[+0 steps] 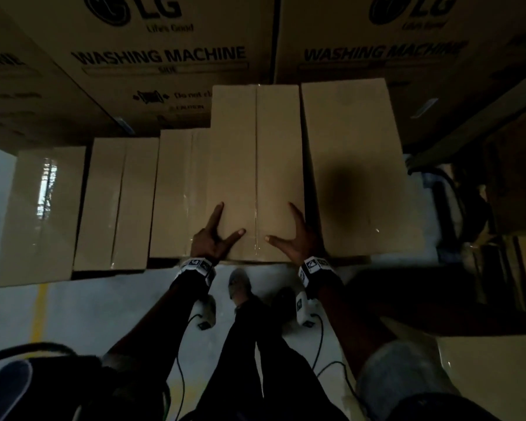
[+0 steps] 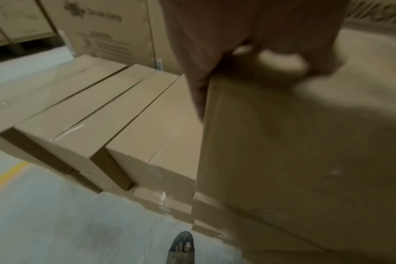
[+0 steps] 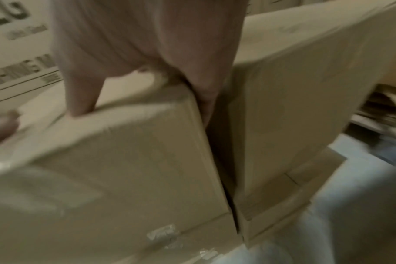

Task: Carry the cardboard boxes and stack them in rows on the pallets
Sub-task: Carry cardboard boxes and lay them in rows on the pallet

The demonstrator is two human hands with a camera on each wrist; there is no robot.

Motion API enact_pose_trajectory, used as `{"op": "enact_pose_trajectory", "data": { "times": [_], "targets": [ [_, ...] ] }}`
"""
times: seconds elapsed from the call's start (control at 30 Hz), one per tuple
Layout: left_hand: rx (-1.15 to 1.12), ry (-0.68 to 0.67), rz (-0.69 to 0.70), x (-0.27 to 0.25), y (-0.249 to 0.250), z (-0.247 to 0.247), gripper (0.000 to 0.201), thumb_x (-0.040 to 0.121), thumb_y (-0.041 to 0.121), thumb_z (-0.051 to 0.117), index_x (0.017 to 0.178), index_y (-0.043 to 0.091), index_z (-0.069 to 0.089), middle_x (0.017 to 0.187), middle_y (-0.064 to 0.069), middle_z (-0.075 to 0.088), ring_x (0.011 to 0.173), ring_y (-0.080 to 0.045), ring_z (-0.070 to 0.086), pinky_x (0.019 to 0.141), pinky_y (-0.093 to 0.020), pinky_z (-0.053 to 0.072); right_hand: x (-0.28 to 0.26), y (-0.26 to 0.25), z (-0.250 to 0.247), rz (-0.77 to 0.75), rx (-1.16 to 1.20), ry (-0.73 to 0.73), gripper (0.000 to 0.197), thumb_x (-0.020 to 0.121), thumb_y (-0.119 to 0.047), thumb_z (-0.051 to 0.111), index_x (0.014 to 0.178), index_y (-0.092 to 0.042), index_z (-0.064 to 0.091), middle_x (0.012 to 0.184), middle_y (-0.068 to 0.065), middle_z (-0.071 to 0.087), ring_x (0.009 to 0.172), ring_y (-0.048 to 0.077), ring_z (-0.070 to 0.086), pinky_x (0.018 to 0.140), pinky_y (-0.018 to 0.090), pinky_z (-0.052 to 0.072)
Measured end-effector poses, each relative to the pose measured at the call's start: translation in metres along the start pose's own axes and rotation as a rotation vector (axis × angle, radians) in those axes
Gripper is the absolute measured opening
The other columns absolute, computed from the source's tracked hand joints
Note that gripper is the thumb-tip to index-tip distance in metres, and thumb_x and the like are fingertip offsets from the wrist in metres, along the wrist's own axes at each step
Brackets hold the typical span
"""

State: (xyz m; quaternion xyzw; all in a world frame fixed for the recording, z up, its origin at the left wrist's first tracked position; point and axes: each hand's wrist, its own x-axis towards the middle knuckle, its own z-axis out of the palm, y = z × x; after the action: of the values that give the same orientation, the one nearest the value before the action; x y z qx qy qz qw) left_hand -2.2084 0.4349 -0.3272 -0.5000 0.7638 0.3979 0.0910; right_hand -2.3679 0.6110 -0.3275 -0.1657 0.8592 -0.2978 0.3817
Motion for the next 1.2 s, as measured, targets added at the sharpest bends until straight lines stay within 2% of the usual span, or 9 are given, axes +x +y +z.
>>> {"op": "enact_pose_trajectory", "data": {
  "times": [0.2,0.3,0.47,0.57,0.7,0.77,1.0,1.13,1.2],
  "targets": [
    [0.123,0.104,0.091,-0.014,0.006,-0.004,0.112,0.066,0.094,0.058,0.159,0.051,0.013,0.13,-0.015,0.069,0.108,-0.038,0.069,0.097,-0.041,0.053,-0.011,-0.012,-0.005,0.018,-0.026,0.049,0.102,0.073,-0.073,0.076,0.151,-0.066,0.011,0.164,0.001,0.034,0.147,0.037,0.033,0.114,0.053,0.038],
    [0.184,0.136,0.089,-0.027,0.016,-0.021,0.113,0.064,0.097,0.057,0.158,0.051,0.014,0.127,-0.011,0.071,0.103,-0.034,0.071,0.095,-0.039,0.054,-0.019,-0.027,-0.017,0.008,-0.132,0.075,0.104,0.066,-0.087,0.065,0.15,-0.067,0.008,0.164,-0.003,0.034,0.147,0.042,0.03,0.115,0.058,0.035],
    [0.246,0.188,0.094,-0.061,0.034,-0.055,0.118,0.057,0.107,0.044,0.157,0.053,0.014,0.111,-0.007,0.076,0.092,-0.03,0.073,0.088,-0.038,0.058,-0.047,-0.06,-0.044,-0.03,-0.241,0.054,0.115,0.051,-0.104,0.05,0.149,-0.066,0.005,0.161,0.0,0.038,0.143,0.041,0.035,0.112,0.058,0.039],
    [0.215,0.238,0.114,-0.087,0.043,-0.076,0.117,0.058,0.105,0.048,0.157,0.053,0.015,0.117,-0.01,0.074,0.095,-0.032,0.073,0.092,-0.041,0.058,-0.068,-0.082,-0.059,-0.089,-0.245,0.049,0.12,0.047,-0.105,0.054,0.149,-0.067,0.004,0.162,0.0,0.037,0.144,0.038,0.038,0.111,0.059,0.041],
    [0.149,0.337,0.112,-0.119,0.053,-0.103,0.117,0.061,0.102,0.052,0.159,0.051,0.014,0.128,-0.01,0.07,0.099,-0.032,0.072,0.094,-0.041,0.056,-0.095,-0.12,-0.081,-0.209,-0.19,0.021,0.115,0.062,-0.084,0.075,0.155,-0.06,0.011,0.163,0.005,0.036,0.144,0.038,0.039,0.111,0.054,0.042],
    [0.126,0.38,0.105,-0.139,0.054,-0.114,0.116,0.063,0.1,0.054,0.159,0.05,0.013,0.127,-0.012,0.07,0.1,-0.033,0.072,0.096,-0.043,0.055,-0.108,-0.135,-0.088,-0.264,-0.209,-0.005,0.112,0.066,-0.079,0.076,0.155,-0.06,0.01,0.164,0.005,0.033,0.145,0.039,0.038,0.11,0.056,0.041],
    [-0.117,0.562,0.089,-0.203,0.041,-0.151,0.115,0.061,0.091,0.07,0.156,0.056,0.015,0.144,-0.01,0.06,0.115,-0.034,0.067,0.11,-0.048,0.048,-0.143,-0.185,-0.079,-0.471,-0.235,0.031,0.114,0.058,-0.091,0.069,0.153,-0.064,0.011,0.16,0.003,0.04,0.143,0.035,0.04,0.112,0.054,0.042],
    [-0.221,0.696,0.069,-0.224,0.015,-0.174,0.113,0.062,0.081,0.076,0.158,0.048,0.025,0.145,-0.003,0.06,0.124,-0.026,0.063,0.11,-0.036,0.046,-0.162,-0.23,-0.055,-0.586,-0.319,0.029,0.115,0.057,-0.094,0.064,0.154,-0.061,0.012,0.159,0.008,0.042,0.143,0.037,0.041,0.115,0.055,0.038],
    [-0.298,0.774,0.062,-0.237,-0.005,-0.189,0.111,0.062,0.076,0.078,0.157,0.047,0.029,0.147,0.004,0.058,0.125,-0.011,0.059,0.108,-0.026,0.044,-0.175,-0.257,-0.039,-0.656,-0.345,0.004,0.114,0.059,-0.093,0.066,0.155,-0.061,0.013,0.162,0.01,0.037,0.147,0.036,0.036,0.118,0.054,0.032]
  ]
}}
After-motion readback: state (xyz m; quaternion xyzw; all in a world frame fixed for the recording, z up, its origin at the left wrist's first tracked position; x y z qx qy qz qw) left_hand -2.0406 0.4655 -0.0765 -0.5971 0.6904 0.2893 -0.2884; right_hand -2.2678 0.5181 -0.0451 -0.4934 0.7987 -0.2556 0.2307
